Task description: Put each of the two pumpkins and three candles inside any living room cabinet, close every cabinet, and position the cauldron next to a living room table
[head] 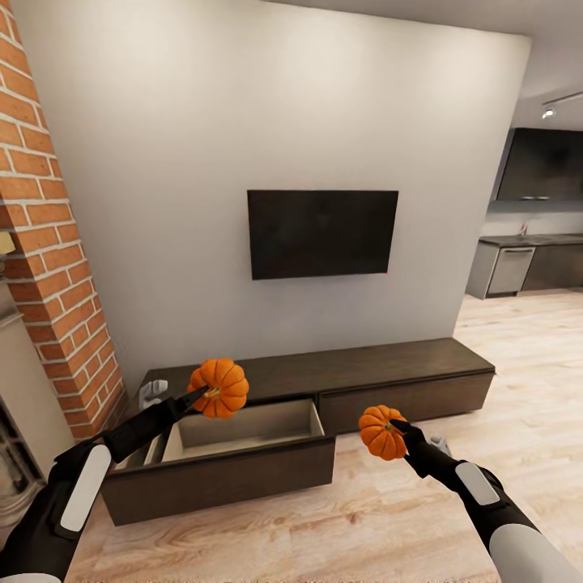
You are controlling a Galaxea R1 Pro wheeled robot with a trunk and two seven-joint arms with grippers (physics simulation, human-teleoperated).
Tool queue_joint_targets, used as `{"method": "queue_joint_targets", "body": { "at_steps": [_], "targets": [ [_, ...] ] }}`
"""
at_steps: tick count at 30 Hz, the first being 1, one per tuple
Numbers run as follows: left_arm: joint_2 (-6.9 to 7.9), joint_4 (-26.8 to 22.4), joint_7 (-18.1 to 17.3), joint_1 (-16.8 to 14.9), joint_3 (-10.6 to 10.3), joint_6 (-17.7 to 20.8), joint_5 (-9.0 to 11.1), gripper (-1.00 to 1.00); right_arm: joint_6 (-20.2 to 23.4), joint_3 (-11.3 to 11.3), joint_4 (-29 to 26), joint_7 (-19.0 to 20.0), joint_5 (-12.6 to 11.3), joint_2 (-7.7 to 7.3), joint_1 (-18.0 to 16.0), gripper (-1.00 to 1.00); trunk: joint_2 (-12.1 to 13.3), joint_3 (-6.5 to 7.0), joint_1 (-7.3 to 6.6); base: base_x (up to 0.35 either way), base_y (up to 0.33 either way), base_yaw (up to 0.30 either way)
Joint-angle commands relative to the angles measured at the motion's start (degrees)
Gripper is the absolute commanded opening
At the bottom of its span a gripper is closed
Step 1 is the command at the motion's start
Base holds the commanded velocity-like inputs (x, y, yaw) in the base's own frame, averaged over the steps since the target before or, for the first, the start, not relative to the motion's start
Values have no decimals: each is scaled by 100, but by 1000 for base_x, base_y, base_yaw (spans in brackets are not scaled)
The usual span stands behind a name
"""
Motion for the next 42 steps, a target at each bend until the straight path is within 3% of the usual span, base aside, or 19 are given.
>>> {"method": "queue_joint_targets", "body": {
  "at_steps": [1,40,42],
  "targets": [
    [0,-3,3,-4,5,38,26,-100,40,-34,0,7,-7,3,-5,-100,35,1,-22,0,0,0],
    [0,1,-3,-4,11,38,48,-100,40,-25,-24,27,-1,9,-5,-100,1599,355,-879,0,0,0],
    [0,1,-3,-4,12,38,52,-100,40,-20,-35,44,4,11,-5,-100,1599,338,-879,0,0,4]
  ]
}}
